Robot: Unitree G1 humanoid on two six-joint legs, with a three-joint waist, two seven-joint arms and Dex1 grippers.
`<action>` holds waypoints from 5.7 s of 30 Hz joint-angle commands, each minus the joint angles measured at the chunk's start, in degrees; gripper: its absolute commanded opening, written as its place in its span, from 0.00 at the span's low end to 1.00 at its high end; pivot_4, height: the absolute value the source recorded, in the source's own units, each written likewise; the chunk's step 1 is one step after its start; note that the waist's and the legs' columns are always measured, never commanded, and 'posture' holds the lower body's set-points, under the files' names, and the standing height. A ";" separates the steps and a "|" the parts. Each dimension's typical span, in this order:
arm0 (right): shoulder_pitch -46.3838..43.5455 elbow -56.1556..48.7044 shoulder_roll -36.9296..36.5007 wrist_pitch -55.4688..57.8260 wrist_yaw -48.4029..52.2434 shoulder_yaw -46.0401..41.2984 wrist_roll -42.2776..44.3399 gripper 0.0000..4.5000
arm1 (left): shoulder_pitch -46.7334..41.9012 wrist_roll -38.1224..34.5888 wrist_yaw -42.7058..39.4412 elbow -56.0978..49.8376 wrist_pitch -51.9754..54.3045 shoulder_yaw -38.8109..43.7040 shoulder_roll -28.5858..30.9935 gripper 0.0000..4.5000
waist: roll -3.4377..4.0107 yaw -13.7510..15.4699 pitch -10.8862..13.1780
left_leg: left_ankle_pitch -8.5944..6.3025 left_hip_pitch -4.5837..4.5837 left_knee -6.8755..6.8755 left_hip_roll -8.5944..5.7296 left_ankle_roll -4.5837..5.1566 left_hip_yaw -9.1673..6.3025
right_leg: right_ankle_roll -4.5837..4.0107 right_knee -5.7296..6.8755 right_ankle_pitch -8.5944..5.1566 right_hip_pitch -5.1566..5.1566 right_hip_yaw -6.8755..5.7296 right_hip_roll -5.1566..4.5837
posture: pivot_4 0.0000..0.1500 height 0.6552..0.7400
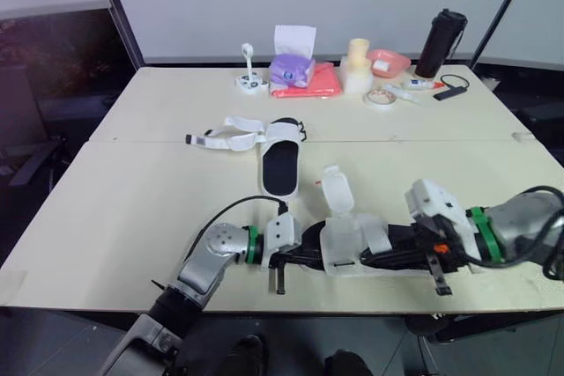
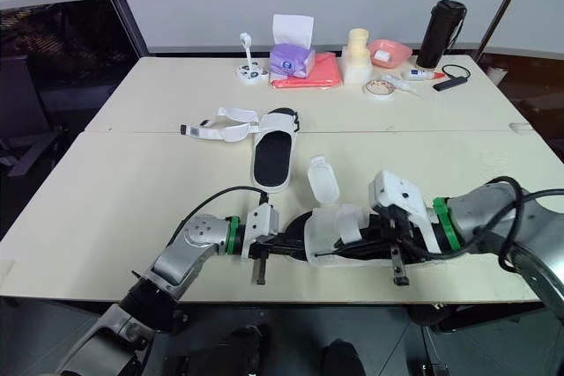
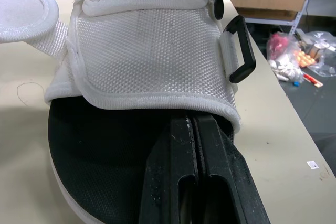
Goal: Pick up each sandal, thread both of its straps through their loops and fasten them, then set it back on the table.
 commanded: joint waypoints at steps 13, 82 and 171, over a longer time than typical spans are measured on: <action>-7.41 12.13 8.16 1.20 -6.03 4.73 -7.44 0.68 | 1.93 2.02 2.01 -0.06 1.50 -0.54 0.98 0.00 | 0.03 -0.03 -0.01 | 0.00 0.01 0.00 -0.01 0.00 -0.01 | 0.14 0.05 0.08 -0.02 0.02 0.03 | 1.00 1.00; -19.14 23.11 23.64 23.76 -25.91 -13.56 -0.86 0.02 | 2.12 2.99 1.03 -0.04 3.06 -2.37 1.57 0.00 | 0.06 -0.75 -0.01 | 0.02 0.01 -0.12 -0.10 0.02 -0.03 | 0.17 0.17 0.11 -0.13 0.05 0.05 | 1.00 1.00; -30.48 41.40 31.87 18.15 -3.81 9.47 -11.67 0.53 | 3.51 3.94 3.85 -2.49 3.20 -1.79 1.30 0.00 | 0.17 -1.54 -0.02 | 0.01 0.25 -0.21 -0.16 0.01 -0.12 | 0.21 0.17 0.12 0.10 0.04 0.05 | 1.00 1.00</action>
